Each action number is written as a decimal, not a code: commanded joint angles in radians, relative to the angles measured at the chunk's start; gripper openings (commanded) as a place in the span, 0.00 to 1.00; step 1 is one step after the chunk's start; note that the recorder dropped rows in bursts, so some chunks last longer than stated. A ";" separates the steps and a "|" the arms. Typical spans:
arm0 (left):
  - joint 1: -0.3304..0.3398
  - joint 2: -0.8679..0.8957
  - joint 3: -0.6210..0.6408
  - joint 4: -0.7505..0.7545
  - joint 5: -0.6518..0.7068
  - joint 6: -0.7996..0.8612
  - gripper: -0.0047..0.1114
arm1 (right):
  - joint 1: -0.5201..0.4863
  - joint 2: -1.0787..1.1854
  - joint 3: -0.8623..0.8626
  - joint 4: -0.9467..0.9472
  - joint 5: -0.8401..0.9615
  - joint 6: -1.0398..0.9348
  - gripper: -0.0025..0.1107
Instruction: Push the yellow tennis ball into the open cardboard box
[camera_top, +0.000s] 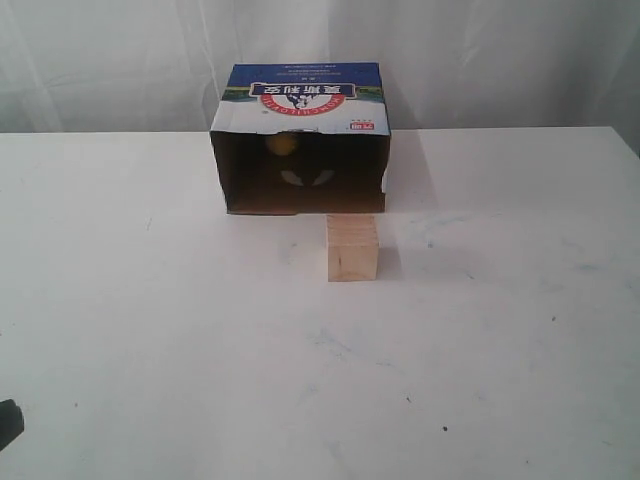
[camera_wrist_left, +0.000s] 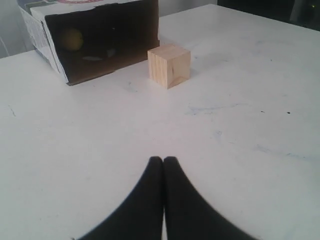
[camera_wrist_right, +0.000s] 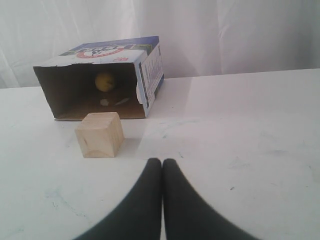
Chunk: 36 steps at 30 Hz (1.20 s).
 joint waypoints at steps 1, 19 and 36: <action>0.001 -0.052 0.005 -0.051 0.042 0.001 0.04 | -0.003 -0.005 0.005 -0.003 -0.006 0.006 0.02; 0.178 -0.088 0.005 -0.130 0.233 0.001 0.04 | -0.003 -0.005 0.005 -0.003 -0.006 0.006 0.02; 0.187 -0.088 0.005 -0.126 0.231 0.001 0.04 | -0.003 -0.005 0.005 -0.003 -0.006 0.006 0.02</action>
